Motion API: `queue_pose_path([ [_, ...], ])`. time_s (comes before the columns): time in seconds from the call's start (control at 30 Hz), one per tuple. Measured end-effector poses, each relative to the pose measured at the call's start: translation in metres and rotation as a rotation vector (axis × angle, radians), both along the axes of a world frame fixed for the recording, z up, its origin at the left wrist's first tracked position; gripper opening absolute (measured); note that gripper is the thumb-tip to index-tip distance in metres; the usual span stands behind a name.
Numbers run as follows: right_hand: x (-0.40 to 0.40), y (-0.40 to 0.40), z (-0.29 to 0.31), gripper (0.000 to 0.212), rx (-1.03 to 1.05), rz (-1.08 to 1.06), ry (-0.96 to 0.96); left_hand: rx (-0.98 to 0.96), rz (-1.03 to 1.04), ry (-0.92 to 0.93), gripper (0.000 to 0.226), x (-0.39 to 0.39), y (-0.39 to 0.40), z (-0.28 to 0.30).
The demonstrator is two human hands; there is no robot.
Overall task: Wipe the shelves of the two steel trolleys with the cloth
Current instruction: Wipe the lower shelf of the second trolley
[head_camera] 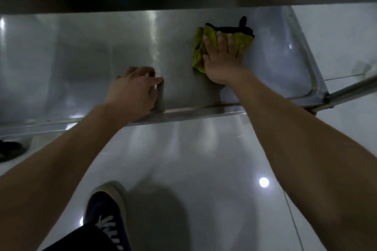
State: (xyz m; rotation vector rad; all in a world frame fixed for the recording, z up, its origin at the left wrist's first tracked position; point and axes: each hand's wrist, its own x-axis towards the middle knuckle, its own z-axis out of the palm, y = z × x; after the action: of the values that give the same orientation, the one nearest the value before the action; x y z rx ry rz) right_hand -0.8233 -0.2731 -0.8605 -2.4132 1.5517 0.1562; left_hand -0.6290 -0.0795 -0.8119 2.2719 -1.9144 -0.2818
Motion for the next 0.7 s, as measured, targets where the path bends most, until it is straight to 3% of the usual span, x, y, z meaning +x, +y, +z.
queue_pose_path([
  [0.17,0.087,0.042,0.004,0.058,-0.023,0.207,-0.036,0.023,0.072,-0.003,0.029,0.001,0.006,0.009],
  [0.37,0.107,0.060,0.012,0.054,-0.049,0.278,-0.095,0.112,0.139,-0.045,0.029,0.000,0.011,0.012],
  [0.53,0.077,0.051,0.013,0.054,-0.065,0.235,-0.116,0.153,0.133,-0.110,0.043,-0.011,0.014,0.008],
  [0.7,-0.019,0.006,0.010,0.053,-0.109,-0.015,-0.066,0.167,0.109,-0.121,0.051,-0.007,0.012,0.004],
])
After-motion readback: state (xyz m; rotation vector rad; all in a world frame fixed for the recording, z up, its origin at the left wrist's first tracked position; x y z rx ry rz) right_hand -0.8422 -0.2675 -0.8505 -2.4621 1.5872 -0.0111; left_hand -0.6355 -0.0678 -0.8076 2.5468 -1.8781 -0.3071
